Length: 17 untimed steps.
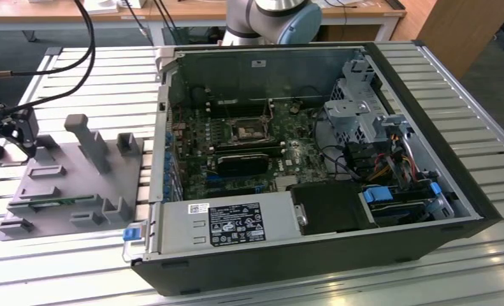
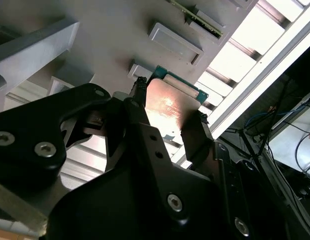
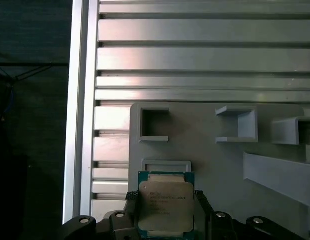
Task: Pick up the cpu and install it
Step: 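Pick up the cpu and move it towards the insertion slot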
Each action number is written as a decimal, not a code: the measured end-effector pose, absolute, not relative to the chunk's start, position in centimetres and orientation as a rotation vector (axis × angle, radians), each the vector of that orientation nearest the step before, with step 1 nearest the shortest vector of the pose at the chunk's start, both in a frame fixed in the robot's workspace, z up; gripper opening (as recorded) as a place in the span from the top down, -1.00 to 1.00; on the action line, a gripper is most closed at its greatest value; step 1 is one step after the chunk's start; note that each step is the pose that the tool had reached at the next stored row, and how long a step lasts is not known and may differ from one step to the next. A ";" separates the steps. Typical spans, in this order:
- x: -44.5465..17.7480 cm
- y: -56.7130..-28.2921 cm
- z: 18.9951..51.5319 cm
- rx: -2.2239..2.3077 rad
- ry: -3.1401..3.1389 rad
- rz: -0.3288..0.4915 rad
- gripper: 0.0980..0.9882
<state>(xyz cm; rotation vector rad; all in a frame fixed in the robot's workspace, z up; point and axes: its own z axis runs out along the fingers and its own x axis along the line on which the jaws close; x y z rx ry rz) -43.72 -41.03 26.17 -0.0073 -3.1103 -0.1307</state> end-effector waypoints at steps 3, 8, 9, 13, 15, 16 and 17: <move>-43.7 -41.0 26.4 -0.007 -3.110 -0.131 0.03; -43.7 -40.8 26.7 -0.007 -3.111 -0.131 0.03; -43.7 -40.8 26.8 -0.007 -3.111 -0.131 0.03; -43.7 -40.7 27.1 -0.007 -3.111 -0.131 0.03; -43.7 -40.7 27.2 -0.007 -3.111 -0.131 0.03; -43.7 -40.6 27.3 -0.007 -3.111 -0.131 0.03; -43.7 -40.6 27.3 -0.007 -3.111 -0.131 0.03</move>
